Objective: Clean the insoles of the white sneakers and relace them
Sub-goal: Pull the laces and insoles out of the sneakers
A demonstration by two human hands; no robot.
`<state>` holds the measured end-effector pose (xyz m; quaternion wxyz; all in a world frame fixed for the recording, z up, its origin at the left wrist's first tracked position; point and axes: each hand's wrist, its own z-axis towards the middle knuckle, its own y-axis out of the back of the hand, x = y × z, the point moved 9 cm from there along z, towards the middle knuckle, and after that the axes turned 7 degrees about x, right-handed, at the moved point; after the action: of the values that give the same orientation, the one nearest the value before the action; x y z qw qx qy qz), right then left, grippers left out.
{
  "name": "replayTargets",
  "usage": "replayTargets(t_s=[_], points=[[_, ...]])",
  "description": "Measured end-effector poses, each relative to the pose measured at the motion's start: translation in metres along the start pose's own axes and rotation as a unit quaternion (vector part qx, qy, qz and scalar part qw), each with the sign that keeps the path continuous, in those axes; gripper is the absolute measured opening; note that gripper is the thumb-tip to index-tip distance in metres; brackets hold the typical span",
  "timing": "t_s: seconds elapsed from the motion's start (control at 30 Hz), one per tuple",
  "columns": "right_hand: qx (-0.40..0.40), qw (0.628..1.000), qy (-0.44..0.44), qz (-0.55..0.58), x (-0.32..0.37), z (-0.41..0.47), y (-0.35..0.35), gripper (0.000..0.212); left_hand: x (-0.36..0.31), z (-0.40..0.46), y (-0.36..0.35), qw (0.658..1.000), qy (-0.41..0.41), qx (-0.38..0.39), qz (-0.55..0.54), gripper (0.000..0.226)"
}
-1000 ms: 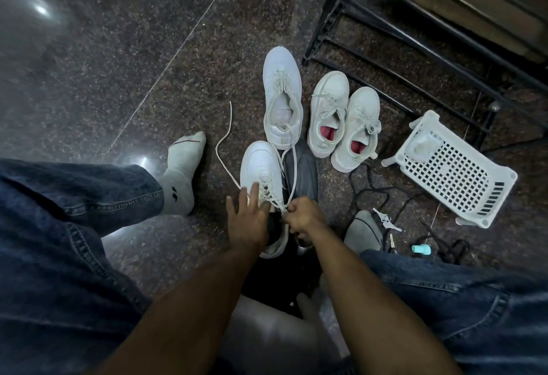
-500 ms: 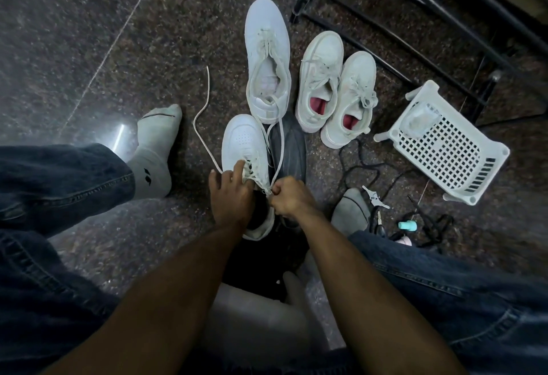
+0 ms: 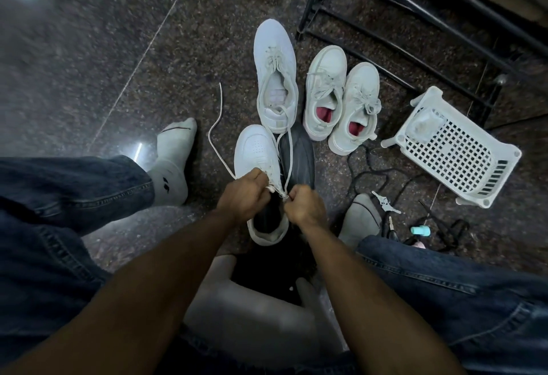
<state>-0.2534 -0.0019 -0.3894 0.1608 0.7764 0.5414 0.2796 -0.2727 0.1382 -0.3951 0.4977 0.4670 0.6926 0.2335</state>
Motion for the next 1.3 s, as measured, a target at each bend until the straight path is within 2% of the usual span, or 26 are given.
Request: replayTargets(t_s=[0.1,0.2,0.3,0.37,0.43,0.63,0.83,0.97,1.03,1.17,1.3], points=[[-0.056,0.998,0.011,-0.030,0.000,-0.015,0.001,0.014,0.010,0.012,0.004,0.996,0.048,0.039,-0.060,0.030],[-0.115,0.985,0.076,-0.103,0.015,-0.035,0.002,0.018,0.011,0.023,0.006,0.992,0.039,0.103,-0.066,0.020],[-0.037,0.979,0.141,-0.139,0.033,-0.041,-0.023,0.024,0.013,0.029,0.005,0.985,0.047,0.156,-0.063,0.016],[0.017,0.990,0.093,-0.101,0.027,-0.036,-0.035,0.027,0.014,0.029,0.005,0.983,0.058,0.157,-0.079,0.016],[0.035,0.998,0.035,-0.041,0.019,-0.030,-0.042,0.032,0.013,0.028,0.006,0.982,0.064,0.151,-0.089,0.016],[0.051,0.998,-0.014,0.041,0.021,-0.015,-0.059,0.049,0.016,0.031,0.002,0.976,0.067,0.179,-0.107,0.008],[0.065,0.997,-0.015,0.028,0.020,-0.002,-0.056,0.039,0.016,0.032,-0.003,0.975,0.072,0.176,-0.117,0.006],[0.041,0.998,-0.039,0.027,0.019,-0.002,-0.052,0.040,0.017,0.033,-0.007,0.975,0.070,0.170,-0.126,0.005],[0.011,0.999,-0.048,-0.016,0.017,-0.009,-0.053,0.044,0.018,0.033,-0.008,0.974,0.068,0.161,-0.140,0.007],[-0.024,0.994,-0.001,-0.105,0.017,-0.022,-0.058,0.043,0.022,0.033,-0.011,0.971,0.067,0.160,-0.165,0.006],[0.028,0.999,-0.001,-0.021,0.013,-0.011,-0.047,0.035,0.021,0.035,-0.011,0.968,0.073,0.161,-0.177,0.006]])
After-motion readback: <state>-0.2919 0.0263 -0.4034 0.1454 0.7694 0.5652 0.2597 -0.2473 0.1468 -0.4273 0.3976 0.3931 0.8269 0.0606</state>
